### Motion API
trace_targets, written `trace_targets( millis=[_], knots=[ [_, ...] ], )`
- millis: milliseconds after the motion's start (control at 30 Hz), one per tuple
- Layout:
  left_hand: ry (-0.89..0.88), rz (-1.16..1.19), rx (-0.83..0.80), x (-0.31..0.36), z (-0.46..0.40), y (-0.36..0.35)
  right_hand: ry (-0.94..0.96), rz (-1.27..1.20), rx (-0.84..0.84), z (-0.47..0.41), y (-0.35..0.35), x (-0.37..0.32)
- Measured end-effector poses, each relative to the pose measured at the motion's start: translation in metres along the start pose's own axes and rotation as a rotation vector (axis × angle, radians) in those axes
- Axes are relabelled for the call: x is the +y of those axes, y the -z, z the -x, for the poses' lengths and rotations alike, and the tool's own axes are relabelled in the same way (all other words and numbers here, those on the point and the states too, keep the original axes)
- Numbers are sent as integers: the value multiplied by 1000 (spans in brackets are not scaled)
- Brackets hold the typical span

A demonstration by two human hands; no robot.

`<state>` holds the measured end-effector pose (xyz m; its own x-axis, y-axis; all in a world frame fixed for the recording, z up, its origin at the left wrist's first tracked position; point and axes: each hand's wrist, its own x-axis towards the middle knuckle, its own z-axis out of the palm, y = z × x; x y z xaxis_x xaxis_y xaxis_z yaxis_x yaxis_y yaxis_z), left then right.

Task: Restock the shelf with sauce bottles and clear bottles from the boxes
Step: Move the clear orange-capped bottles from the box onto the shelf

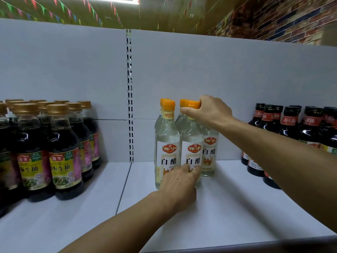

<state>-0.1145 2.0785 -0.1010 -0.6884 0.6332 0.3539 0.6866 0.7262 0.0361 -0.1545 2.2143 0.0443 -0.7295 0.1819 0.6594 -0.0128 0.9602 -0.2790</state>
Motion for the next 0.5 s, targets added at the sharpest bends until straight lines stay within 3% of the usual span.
trace_targets(
  millis=[233, 500],
  knots=[
    [45, 42, -52, 3, 6, 7, -13, -35, -95, 15, 8, 6],
    [141, 90, 36, 33, 20, 22, 25, -23, -145, 57, 34, 33]
  ],
)
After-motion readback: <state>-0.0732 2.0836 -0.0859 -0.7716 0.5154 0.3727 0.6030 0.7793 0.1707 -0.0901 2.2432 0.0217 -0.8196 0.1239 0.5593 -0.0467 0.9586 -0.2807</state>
